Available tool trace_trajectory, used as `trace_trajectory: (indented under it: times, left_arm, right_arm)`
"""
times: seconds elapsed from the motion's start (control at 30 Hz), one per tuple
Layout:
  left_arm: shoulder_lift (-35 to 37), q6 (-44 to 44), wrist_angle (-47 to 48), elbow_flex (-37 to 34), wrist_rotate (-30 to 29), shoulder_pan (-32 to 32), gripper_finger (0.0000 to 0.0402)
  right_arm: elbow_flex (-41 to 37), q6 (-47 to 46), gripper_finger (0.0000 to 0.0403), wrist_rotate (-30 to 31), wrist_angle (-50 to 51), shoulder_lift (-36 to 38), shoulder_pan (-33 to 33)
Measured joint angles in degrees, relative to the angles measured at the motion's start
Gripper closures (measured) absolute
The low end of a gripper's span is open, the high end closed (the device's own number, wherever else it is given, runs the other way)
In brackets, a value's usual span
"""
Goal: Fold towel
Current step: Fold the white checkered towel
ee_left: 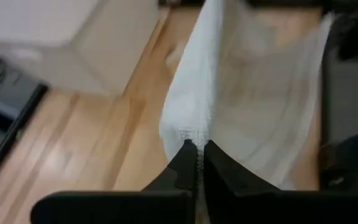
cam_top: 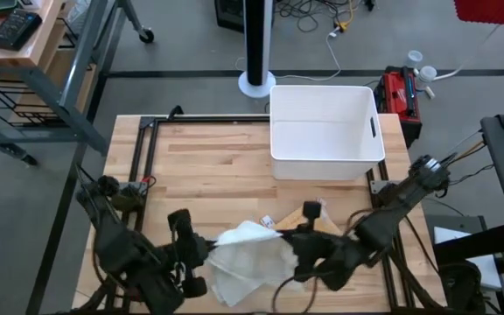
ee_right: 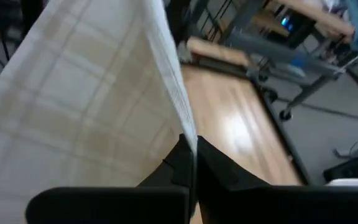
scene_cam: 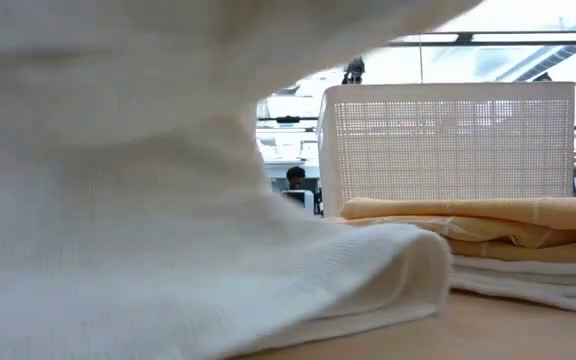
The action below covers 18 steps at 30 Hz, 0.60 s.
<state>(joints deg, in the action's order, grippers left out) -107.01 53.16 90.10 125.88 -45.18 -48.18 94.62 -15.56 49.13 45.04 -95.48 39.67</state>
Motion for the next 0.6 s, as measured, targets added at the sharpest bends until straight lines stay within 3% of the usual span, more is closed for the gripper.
trace_trajectory:
  times: [0.13,0.23,0.47,0.6]
  left_arm:
    - [0.06,-5.58,-0.83,9.13,6.28,0.09,0.0400]
    - [3.34,-7.71,-7.54,6.22,14.50,0.07,0.0395]
    - [7.84,-4.02,-15.29,3.61,40.48,-1.79,0.0380]
    - [7.77,-2.58,-15.06,3.59,43.21,-2.30,0.0387]
  right_arm:
    - [1.47,3.39,0.0402,1.03,-1.17,3.86,1.47]
    - [4.48,6.46,0.0402,-0.19,-0.95,5.16,2.82]
    - [18.51,8.98,0.0403,-13.52,3.17,5.88,5.49]
    - [24.70,6.24,0.0403,-19.50,6.96,5.68,6.86]
